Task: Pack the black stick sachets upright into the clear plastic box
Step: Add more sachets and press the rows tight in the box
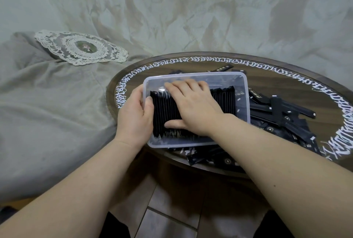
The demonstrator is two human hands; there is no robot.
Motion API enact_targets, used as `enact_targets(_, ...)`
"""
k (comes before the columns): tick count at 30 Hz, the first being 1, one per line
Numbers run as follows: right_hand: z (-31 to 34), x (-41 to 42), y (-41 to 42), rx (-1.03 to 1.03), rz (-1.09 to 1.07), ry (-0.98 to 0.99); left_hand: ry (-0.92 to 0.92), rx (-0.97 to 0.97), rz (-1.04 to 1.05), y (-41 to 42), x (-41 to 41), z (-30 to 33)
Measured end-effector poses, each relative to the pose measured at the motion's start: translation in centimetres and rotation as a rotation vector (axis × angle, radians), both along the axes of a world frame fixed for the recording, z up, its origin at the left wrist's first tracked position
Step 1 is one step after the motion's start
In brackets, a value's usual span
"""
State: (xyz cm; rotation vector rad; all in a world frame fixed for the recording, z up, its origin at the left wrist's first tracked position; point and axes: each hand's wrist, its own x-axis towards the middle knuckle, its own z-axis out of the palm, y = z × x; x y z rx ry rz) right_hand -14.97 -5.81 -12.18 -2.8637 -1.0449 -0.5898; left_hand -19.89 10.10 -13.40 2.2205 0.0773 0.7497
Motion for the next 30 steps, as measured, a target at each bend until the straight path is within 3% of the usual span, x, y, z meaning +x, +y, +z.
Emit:
enact_targets(5,-0.1,0.4,-5.0,-0.003,-0.149,-0.017,0.021,0.021,0.008,0.3,0.0,0.1)
enact_targets(9,-0.4,0.3,-5.5,-0.078,-0.159,0.105,0.027,0.061,0.004,-0.1,0.0,0.3)
enact_targets(16,-0.7,0.8,-5.4,-0.050,-0.141,0.128,0.015,0.088,-0.013,-0.2,-0.1,0.5)
enact_targets(25,-0.7,1.7,-5.8,0.211,-0.133,0.186,0.028,0.084,0.010,-0.5,-0.2,0.5)
enact_targets(30,-1.0,1.8,-5.5,0.238,-0.146,0.181,0.026,0.086,0.007,-0.5,-0.3,0.6)
